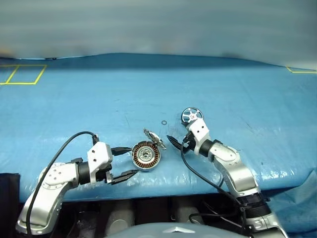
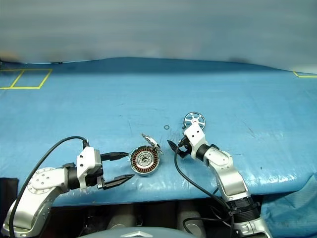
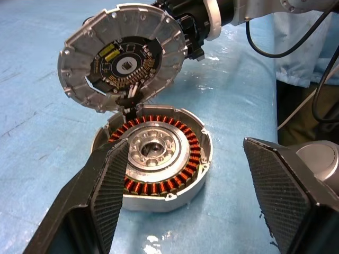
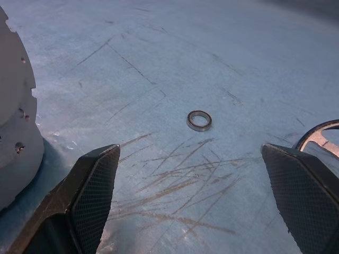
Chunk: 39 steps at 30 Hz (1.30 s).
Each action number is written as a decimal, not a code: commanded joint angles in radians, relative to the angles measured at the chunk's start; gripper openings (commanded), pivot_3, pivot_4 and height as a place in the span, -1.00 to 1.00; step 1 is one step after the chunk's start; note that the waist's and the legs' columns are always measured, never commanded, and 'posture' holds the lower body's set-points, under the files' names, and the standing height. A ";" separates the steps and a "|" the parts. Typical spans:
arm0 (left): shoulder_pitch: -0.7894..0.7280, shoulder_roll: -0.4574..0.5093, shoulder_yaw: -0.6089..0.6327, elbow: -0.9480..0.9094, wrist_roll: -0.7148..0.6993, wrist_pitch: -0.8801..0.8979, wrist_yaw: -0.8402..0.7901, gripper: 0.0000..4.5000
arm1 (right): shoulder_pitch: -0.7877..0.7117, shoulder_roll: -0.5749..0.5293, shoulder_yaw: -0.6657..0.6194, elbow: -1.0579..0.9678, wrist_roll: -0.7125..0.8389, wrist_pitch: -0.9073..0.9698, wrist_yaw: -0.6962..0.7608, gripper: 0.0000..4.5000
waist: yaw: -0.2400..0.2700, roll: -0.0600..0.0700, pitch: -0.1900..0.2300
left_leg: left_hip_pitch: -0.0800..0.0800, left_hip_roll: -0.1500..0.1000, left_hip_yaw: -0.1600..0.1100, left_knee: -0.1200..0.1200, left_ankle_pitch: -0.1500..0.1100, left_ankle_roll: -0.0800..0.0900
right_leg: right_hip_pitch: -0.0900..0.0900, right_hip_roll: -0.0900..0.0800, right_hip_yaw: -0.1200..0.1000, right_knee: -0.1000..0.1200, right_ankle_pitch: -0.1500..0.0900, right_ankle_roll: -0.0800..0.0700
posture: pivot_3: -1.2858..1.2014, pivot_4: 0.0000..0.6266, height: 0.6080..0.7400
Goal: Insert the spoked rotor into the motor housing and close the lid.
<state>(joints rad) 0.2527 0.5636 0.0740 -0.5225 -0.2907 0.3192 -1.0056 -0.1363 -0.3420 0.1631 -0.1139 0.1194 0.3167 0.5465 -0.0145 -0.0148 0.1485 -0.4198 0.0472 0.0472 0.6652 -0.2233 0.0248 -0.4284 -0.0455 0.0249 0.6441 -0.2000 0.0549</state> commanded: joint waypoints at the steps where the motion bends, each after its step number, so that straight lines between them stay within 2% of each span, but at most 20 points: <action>1: 0.020 -0.019 0.026 0.014 -0.002 -0.074 0.055 0.62 | -0.025 0.010 0.001 0.002 0.001 -0.004 0.003 1.00 | 0.000 0.000 0.000 | 0.001 0.000 0.000 0.000 0.000 0.000 | 0.000 0.000 0.000 0.000 0.000 0.000 | 0.03 -0.52 1.00; 9: 0.056 -0.101 -0.012 0.127 0.023 -0.306 0.124 0.62 | -0.094 0.069 0.005 0.134 -0.022 0.002 -0.049 1.00 | -0.003 0.000 0.000 | 0.002 0.000 0.001 -0.003 0.000 0.000 | 0.000 -0.001 0.000 0.000 0.000 -0.001 | 0.03 -0.52 1.00; 13: 0.075 -0.111 -0.039 0.202 0.050 -0.402 0.127 0.62 | -0.133 0.120 -0.006 0.213 -0.008 0.002 -0.062 1.00 | -0.007 0.000 0.000 | 0.001 0.000 0.003 -0.004 0.000 0.000 | 0.001 -0.001 0.000 0.000 0.000 -0.001 | 0.03 -0.52 1.00; 25: 0.079 -0.110 -0.037 0.305 0.029 -0.472 0.150 0.62 | -0.237 0.218 -0.019 0.430 -0.023 -0.074 -0.098 1.00 | -0.020 0.000 0.000 | 0.002 0.001 0.003 -0.004 0.000 0.000 | 0.000 -0.001 0.000 0.000 0.000 -0.001 | 0.03 -0.52 1.00; 36: 0.029 -0.121 -0.081 0.358 0.058 -0.532 0.163 0.62 | -0.283 0.252 0.011 0.597 -0.112 -0.185 -0.162 1.00 | -0.024 0.000 -0.001 | 0.004 0.002 0.002 -0.005 0.000 0.000 | -0.001 -0.001 0.000 0.000 0.000 -0.002 | 0.03 -0.52 1.00; 37: 0.023 -0.122 -0.087 0.362 0.061 -0.533 0.167 0.64 | -0.282 0.254 0.011 0.604 -0.116 -0.187 -0.167 0.82 | -0.024 0.000 -0.001 | 0.004 0.002 0.002 -0.005 0.000 0.000 | -0.001 -0.001 0.000 -0.001 0.001 -0.002 | 0.03 -0.52 1.00; 39: 0.016 -0.122 -0.095 0.369 0.066 -0.534 0.173 0.64 | -0.280 0.253 0.011 0.613 -0.124 -0.193 -0.175 0.60 | -0.024 0.000 -0.001 | 0.005 0.004 0.002 -0.005 0.000 0.000 | 0.000 -0.001 0.000 -0.001 0.001 -0.002 | 0.03 -0.52 1.00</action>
<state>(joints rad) 0.2732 0.4419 -0.0177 -0.1548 -0.2338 -0.1889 -0.8399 -0.4210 -0.0818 0.1726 0.4695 0.0166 0.1161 0.3879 -0.0387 -0.0151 0.1476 -0.4150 0.0520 0.0494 0.6603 -0.2235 0.0245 -0.4288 -0.0462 0.0249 0.6436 -0.1989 0.0522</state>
